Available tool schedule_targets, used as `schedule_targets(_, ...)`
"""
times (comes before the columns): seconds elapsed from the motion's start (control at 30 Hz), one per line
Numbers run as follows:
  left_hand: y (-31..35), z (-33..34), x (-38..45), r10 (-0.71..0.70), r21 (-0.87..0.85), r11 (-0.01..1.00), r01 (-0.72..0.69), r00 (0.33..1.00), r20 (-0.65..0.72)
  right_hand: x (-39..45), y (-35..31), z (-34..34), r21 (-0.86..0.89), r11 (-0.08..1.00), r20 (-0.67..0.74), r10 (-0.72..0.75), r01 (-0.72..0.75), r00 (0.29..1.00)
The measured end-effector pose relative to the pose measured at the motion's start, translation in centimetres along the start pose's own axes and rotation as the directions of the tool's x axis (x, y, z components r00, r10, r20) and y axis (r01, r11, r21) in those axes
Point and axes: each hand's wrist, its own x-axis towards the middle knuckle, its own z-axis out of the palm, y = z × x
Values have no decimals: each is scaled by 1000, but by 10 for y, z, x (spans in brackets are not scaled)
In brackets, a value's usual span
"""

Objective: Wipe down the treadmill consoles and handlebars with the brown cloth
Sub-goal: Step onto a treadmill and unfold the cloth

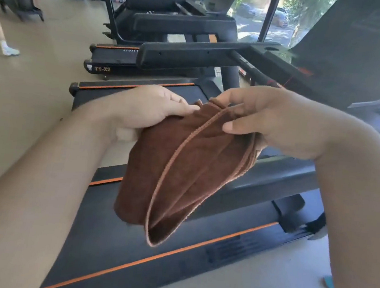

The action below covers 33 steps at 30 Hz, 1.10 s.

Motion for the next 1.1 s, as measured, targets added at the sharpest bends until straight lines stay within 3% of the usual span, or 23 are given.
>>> schedule_targets(0.13,-17,46,18,-61,-94,994,53,994,-87,10,21,-24,-346,905,-236,171,-247,957)
schedule_targets(0.2,-33,64,32,-95,-97,992,86,992,-88,15,37,-27,-604,706,-312,217,-370,925)
schedule_targets(0.27,-46,79,36,-85,-11,996,84,992,-94,16,56,-18,-757,470,-391,230,-454,891)
schedule_targets(0.33,-56,90,40,-98,29,994,102,988,-120,12,77,-2,-782,400,-424,222,-478,878)
schedule_targets(0.43,-62,97,44,-104,1,994,105,980,-169,7,115,32,-789,425,-490,2,-444,872)
schedule_targets(0.57,-71,95,49,-123,-62,992,113,972,-201,11,151,55,-793,546,-548,-444,-271,709)
schedule_targets(0.67,-73,88,50,-194,-197,969,150,954,-228,20,145,67,-837,532,-443,-518,-131,732)
schedule_targets(0.77,-72,81,54,-227,-237,956,171,946,-233,33,129,85,-857,515,-307,-488,-14,817)
schedule_targets(0.9,-71,74,66,-238,-258,949,183,950,-202,45,113,82,-880,473,-230,-356,-38,906)
schedule_targets(1.0,-70,67,83,-222,-251,951,178,962,-159,52,107,67,-821,566,-258,-264,-67,930)
schedule_targets(1.1,-71,65,106,-212,-267,947,180,973,-95,68,104,46,-739,641,-297,-33,-208,954)
